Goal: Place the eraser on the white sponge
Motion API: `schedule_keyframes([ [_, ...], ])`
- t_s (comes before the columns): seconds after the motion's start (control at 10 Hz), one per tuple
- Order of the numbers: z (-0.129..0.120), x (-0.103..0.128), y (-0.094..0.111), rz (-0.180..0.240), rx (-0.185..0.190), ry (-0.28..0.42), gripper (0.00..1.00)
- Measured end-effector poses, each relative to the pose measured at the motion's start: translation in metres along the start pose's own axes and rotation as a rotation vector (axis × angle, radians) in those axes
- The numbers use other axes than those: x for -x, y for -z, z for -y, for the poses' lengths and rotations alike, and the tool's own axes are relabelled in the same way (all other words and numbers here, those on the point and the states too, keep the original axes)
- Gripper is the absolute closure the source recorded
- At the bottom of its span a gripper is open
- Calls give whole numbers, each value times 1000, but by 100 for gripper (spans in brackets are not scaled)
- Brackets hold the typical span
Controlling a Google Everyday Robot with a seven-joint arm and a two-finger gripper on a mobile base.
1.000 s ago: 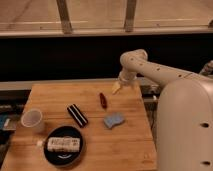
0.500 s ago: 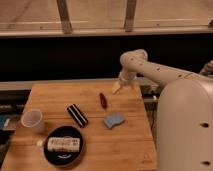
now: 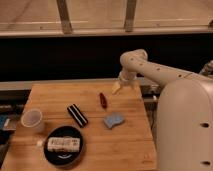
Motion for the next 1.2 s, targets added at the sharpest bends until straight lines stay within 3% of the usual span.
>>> schedule_keyframes([
  [0.9, 0, 1, 1, 1, 0, -1, 26],
  [1.2, -9, 13, 2, 10, 14, 33, 26],
])
